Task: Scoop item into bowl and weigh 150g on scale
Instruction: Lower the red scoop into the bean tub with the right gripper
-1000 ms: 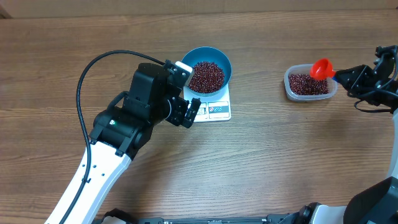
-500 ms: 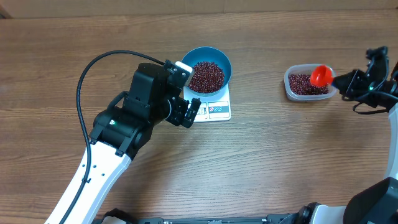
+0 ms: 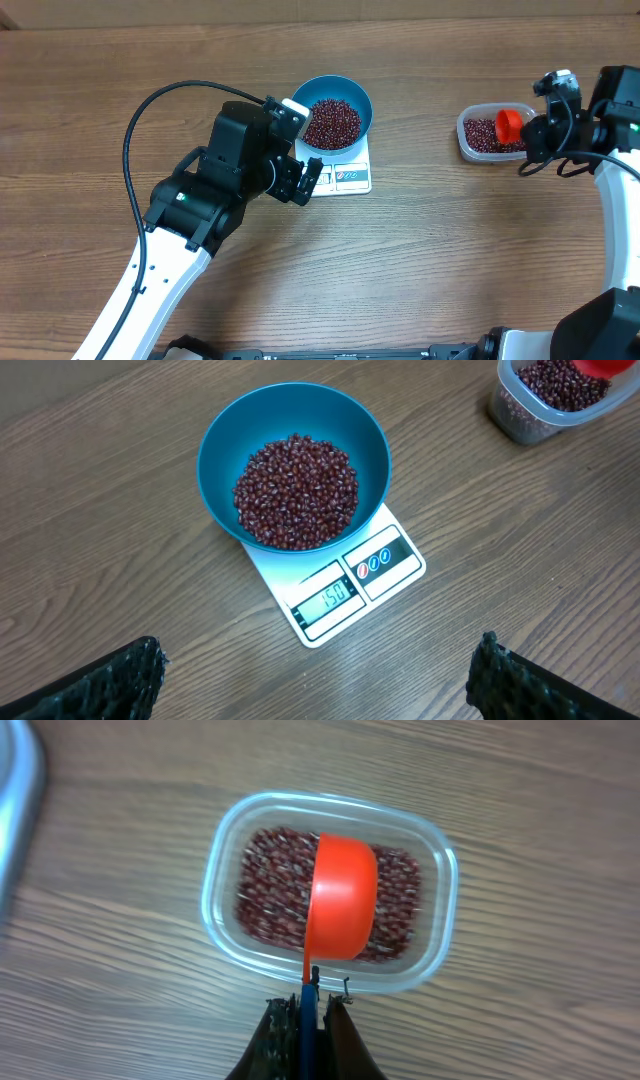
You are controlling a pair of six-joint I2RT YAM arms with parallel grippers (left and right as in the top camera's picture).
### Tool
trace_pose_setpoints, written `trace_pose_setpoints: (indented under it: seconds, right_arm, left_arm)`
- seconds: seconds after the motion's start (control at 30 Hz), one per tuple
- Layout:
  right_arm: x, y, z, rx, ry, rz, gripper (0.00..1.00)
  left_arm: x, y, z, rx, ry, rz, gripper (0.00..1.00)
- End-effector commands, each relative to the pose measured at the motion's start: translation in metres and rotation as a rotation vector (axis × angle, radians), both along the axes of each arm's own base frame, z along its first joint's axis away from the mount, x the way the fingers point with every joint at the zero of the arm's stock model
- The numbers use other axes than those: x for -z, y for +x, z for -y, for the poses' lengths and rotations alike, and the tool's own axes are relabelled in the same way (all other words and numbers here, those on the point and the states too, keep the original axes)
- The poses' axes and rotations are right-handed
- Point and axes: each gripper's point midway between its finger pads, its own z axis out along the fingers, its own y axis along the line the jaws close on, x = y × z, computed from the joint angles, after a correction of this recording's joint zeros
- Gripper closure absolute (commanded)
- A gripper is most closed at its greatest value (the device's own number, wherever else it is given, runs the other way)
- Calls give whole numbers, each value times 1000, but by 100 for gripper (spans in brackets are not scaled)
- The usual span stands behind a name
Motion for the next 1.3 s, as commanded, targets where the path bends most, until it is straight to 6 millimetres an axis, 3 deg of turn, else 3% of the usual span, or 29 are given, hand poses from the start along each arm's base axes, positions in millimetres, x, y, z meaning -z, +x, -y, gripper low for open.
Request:
trace_pose_setpoints:
  seconds: [0.0, 0.2, 0.37, 0.67, 0.8, 1.0, 1.27]
  right_arm:
    - [-8, 3, 11, -78, -222, -1, 97]
    - [-10, 8, -3, -159, -365, -14, 96]
    - [-14, 16, -20, -166, -352, 24, 96]
    - [-16, 20, -24, -155, -326, 44, 96]
    - [-16, 23, -35, 25, -119, 63, 96]
    - [2, 19, -37, 514, 271, -43, 96]
    - [26, 29, -28, 684, 350, -87, 96]
  left_arm:
    - [4, 0, 0, 12, 10, -6, 0]
    - [4, 0, 0, 12, 10, -6, 0]
    - [4, 0, 0, 12, 10, -6, 0]
    - [4, 0, 0, 12, 10, -6, 0]
    - [4, 0, 0, 12, 10, -6, 0]
    - [4, 0, 0, 12, 10, -6, 0]
    - [4, 0, 0, 12, 10, -6, 0]
